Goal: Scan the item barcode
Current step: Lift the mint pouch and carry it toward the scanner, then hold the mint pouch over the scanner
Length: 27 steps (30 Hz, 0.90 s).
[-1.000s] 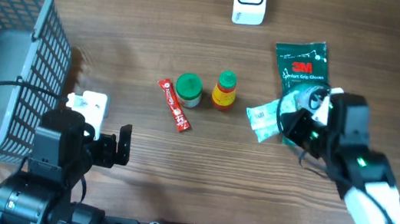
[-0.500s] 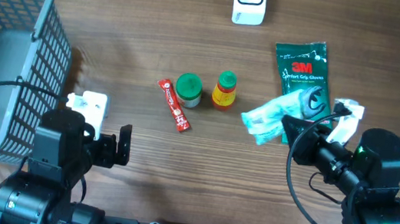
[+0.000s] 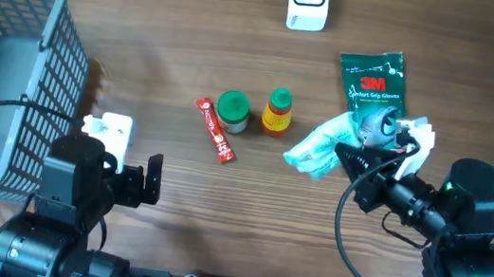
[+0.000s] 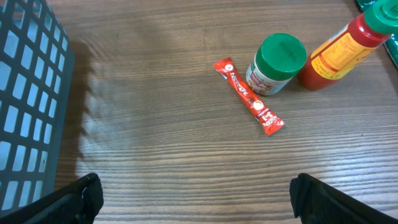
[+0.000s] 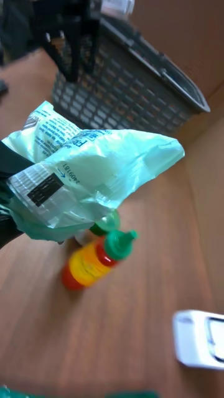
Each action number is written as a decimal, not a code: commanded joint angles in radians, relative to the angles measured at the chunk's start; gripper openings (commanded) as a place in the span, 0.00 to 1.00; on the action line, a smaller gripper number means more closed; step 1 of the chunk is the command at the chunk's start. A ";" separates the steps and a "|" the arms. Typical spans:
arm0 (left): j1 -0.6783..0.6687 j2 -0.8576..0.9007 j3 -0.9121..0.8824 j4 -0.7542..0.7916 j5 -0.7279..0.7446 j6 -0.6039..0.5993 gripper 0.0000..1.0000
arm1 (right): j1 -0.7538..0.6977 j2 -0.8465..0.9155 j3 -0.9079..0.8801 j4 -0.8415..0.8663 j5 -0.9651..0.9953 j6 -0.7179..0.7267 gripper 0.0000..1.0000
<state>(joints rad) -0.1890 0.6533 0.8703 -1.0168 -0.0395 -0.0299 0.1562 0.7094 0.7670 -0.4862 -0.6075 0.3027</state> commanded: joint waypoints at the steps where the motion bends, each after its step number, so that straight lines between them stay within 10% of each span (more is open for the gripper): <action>1: -0.005 -0.010 -0.008 0.003 0.005 -0.012 1.00 | -0.002 -0.004 0.006 0.099 0.055 -0.143 0.05; 13: -0.005 -0.010 -0.008 0.003 0.005 -0.012 1.00 | -0.002 0.126 0.006 0.407 0.049 -0.470 0.05; 27: -0.005 -0.010 -0.008 0.003 0.005 -0.012 1.00 | -0.002 0.639 0.006 1.186 0.317 -0.718 0.05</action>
<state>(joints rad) -0.1890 0.6506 0.8696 -1.0157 -0.0395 -0.0299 0.1562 1.2339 0.7612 0.5663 -0.3965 -0.3172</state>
